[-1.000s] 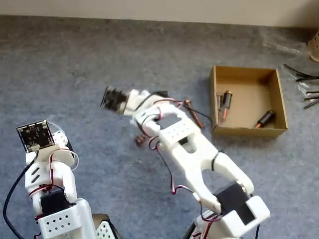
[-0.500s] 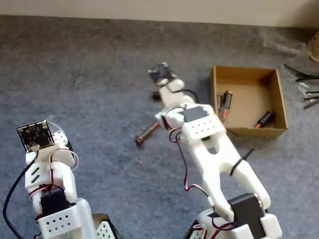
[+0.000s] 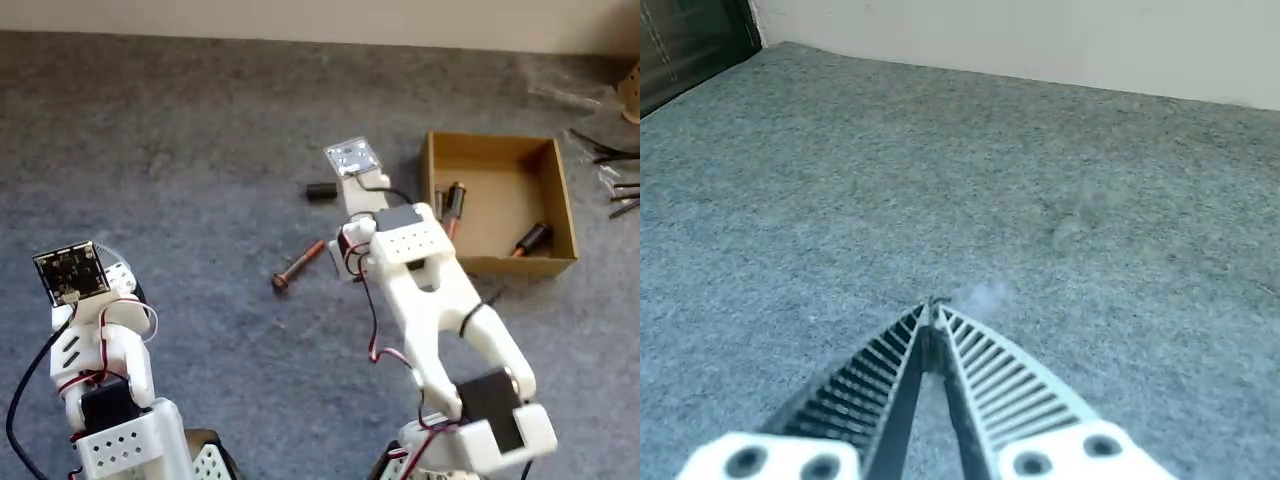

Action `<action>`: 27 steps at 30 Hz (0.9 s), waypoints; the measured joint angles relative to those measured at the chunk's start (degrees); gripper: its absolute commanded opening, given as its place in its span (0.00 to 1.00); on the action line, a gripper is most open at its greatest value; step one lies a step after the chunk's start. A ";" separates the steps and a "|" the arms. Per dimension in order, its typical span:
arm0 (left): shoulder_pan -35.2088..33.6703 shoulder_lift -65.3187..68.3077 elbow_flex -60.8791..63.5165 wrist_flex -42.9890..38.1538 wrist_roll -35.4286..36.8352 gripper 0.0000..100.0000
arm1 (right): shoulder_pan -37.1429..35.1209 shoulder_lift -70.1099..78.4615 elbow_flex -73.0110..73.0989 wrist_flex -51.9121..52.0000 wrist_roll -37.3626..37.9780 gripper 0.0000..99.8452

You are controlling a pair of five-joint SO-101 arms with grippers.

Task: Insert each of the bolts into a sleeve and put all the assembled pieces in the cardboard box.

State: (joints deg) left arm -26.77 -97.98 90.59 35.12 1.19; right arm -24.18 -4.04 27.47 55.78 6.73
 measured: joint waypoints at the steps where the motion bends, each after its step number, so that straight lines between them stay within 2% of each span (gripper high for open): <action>1: 0.00 0.00 0.00 0.00 0.00 0.01 | 0.00 1.05 -0.35 0.35 0.00 0.01; 12: 0.00 0.00 0.00 0.00 0.00 0.01 | 0.00 8.62 -15.38 16.44 -0.26 0.01; 19: 0.00 0.00 0.00 0.00 0.00 0.01 | 0.09 17.49 -17.49 16.35 -0.35 0.01; 27: 0.00 0.00 0.00 0.00 0.00 0.01 | 0.09 19.60 -17.67 14.77 -0.35 0.01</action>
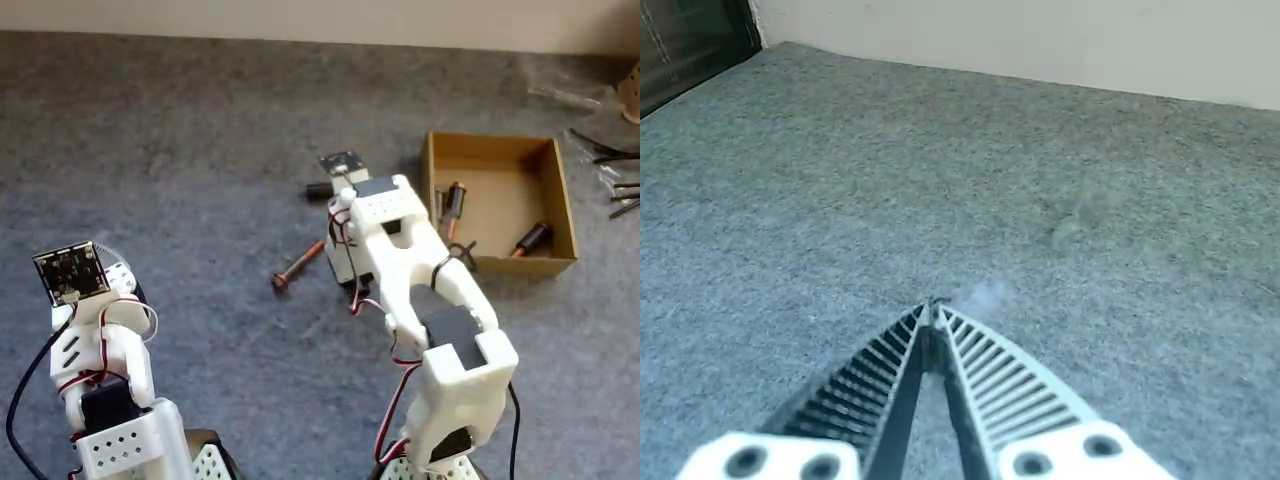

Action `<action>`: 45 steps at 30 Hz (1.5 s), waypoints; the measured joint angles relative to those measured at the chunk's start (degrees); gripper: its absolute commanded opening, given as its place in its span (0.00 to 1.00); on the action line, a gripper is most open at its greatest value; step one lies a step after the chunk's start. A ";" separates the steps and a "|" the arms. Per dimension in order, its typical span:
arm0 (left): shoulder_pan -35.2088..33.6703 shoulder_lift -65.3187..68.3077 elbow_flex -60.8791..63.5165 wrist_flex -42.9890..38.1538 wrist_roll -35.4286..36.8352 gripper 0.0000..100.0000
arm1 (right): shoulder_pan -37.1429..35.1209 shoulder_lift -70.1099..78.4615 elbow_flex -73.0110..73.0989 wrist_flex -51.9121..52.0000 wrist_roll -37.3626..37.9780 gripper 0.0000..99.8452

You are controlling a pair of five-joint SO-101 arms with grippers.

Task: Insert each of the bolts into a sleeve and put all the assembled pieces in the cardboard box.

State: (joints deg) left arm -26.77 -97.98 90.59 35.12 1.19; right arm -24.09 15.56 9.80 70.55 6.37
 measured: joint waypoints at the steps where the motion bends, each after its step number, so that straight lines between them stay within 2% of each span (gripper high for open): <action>1: 0.00 0.00 0.00 0.00 0.00 0.01 | 0.00 0.00 0.00 0.00 0.00 0.01; 5: 0.00 0.00 0.00 0.00 0.00 0.01 | 0.00 0.00 0.00 -0.09 0.00 0.01; 10: 0.00 0.00 0.00 0.00 0.00 0.01 | 0.00 0.00 0.00 -0.09 1.23 0.06; 45: 0.00 0.00 0.00 0.00 0.00 0.01 | 0.00 -0.09 4.75 -1.85 6.68 0.07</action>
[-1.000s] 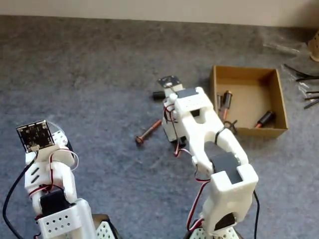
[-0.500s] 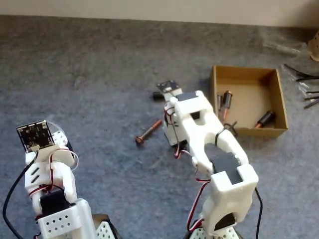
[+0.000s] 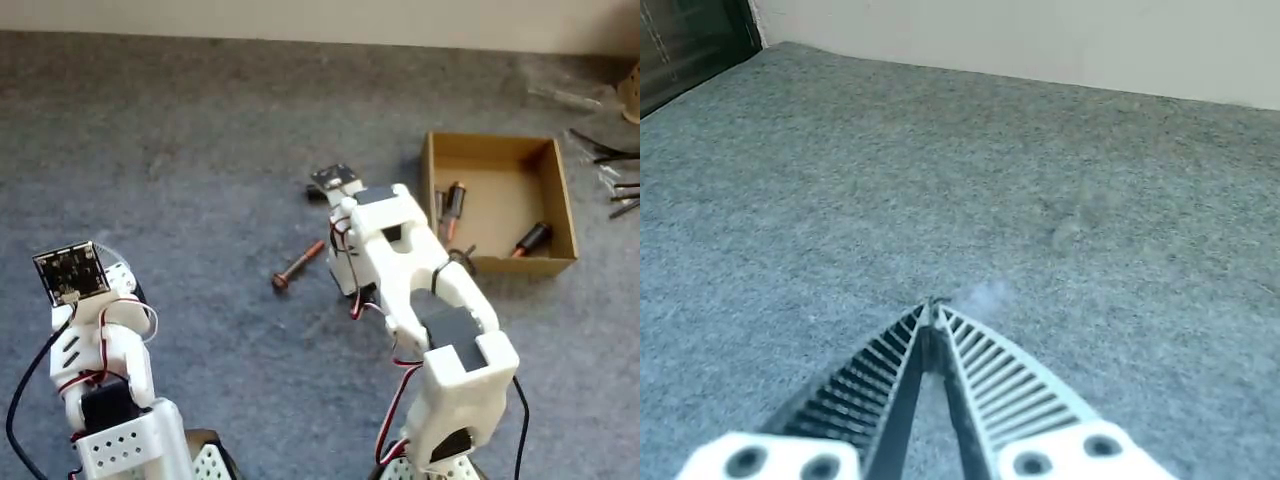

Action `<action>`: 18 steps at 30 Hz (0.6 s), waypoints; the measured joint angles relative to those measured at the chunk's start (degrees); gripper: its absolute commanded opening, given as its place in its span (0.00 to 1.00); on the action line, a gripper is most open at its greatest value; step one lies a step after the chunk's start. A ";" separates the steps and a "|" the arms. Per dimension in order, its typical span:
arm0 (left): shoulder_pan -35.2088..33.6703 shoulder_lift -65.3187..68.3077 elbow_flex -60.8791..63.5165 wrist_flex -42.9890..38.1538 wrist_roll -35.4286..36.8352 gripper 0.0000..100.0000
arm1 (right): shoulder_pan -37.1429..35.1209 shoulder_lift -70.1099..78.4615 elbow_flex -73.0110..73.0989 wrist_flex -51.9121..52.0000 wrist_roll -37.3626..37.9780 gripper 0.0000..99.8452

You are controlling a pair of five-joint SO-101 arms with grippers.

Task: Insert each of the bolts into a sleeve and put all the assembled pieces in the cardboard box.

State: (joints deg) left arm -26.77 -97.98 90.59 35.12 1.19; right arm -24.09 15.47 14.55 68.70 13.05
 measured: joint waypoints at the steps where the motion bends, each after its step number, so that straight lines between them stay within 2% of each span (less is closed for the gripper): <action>1: 0.00 0.00 0.00 0.00 0.00 0.01 | 0.00 0.00 0.18 0.00 0.00 0.06; 18: 0.00 0.00 0.00 0.00 0.00 0.01 | -0.09 -0.26 2.55 -0.44 0.00 0.06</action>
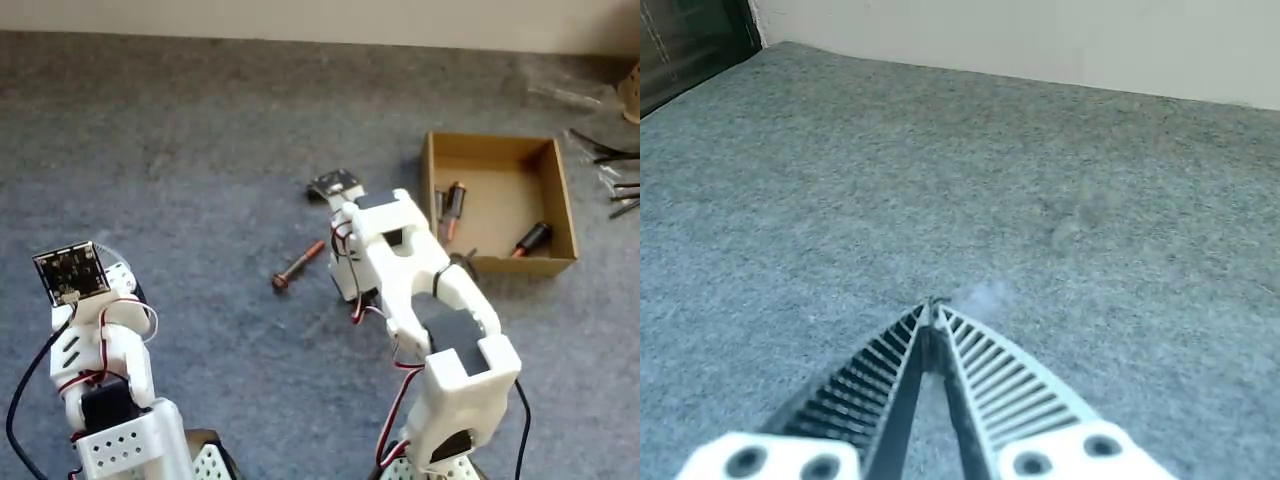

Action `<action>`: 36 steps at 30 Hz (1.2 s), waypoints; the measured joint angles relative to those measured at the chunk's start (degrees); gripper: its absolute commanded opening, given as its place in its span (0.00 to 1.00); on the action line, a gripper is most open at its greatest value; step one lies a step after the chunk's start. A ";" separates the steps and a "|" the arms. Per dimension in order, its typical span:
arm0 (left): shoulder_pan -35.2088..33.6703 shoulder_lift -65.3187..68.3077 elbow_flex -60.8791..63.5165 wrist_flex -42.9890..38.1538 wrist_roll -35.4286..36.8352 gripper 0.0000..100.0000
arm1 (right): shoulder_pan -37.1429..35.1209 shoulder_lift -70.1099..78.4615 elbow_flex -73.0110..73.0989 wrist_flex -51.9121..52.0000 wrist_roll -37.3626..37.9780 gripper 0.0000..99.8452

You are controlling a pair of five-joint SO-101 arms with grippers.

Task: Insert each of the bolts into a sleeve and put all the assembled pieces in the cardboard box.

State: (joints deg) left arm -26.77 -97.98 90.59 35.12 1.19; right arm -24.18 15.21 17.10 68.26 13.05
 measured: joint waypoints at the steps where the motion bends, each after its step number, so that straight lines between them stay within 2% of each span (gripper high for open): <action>1: 0.00 0.00 0.00 0.00 0.00 0.01 | -0.18 0.09 0.00 0.00 0.00 0.06; 5: 0.00 0.00 0.00 0.00 0.00 0.01 | -0.35 4.40 -0.09 0.00 0.00 0.00; 14: 0.00 0.00 0.00 0.00 0.00 0.01 | -0.44 5.80 -2.99 0.62 2.29 0.00; 20: 0.00 0.00 0.00 0.00 0.00 0.01 | -0.53 1.32 -2.90 1.23 2.55 0.00; 24: 0.00 0.00 0.26 0.00 0.00 0.01 | -0.70 -2.81 -3.16 6.33 2.64 0.00; 31: 0.35 0.00 1.05 0.00 0.00 0.01 | -0.70 -15.12 -9.32 11.69 2.73 0.00; 36: 0.35 0.00 1.05 0.00 0.00 0.01 | 2.55 -25.32 -10.37 13.10 2.81 0.00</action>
State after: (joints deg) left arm -26.42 -97.98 91.65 35.12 1.19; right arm -21.63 -10.11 6.73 81.36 15.87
